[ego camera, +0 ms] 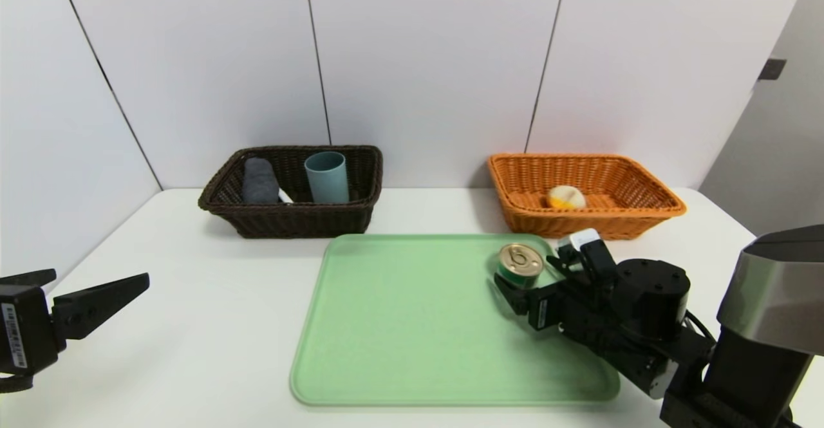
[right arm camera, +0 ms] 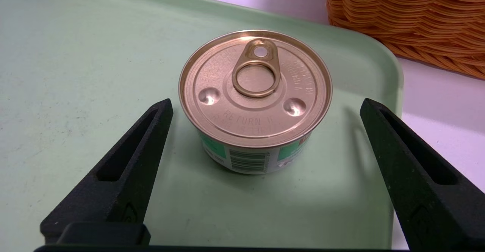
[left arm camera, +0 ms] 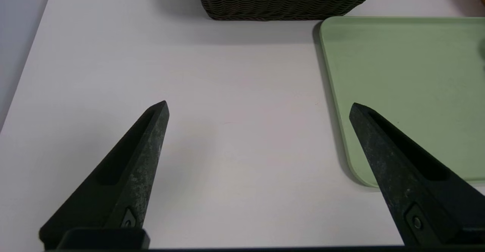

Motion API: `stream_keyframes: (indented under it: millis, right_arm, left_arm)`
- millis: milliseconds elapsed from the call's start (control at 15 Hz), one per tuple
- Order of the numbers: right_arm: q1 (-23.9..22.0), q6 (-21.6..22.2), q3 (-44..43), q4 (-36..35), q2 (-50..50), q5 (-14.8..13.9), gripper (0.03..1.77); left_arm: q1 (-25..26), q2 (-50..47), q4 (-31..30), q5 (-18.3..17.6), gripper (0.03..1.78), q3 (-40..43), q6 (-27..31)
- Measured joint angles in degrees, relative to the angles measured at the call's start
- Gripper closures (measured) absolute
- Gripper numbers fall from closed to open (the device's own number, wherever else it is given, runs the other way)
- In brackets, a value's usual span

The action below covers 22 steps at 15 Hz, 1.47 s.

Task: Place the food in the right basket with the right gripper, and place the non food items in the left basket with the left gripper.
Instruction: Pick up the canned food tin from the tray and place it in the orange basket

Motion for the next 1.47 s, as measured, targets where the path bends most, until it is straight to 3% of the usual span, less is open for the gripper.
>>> stream_keyframes:
  millis: [1267, 1467]
  right_arm:
    - [-0.4, 0.4, -3.2, 0.2, 4.1, 0.0, 0.09]
    - [-0.4, 0.3, -3.4, 0.0, 5.0, 0.0, 0.58]
  left_arm:
    - [0.0, 0.0, 0.0, -0.1, 0.12, 0.2, 1.9]
    - [0.0, 0.0, 0.1, -0.1, 0.12, 0.3, 1.9]
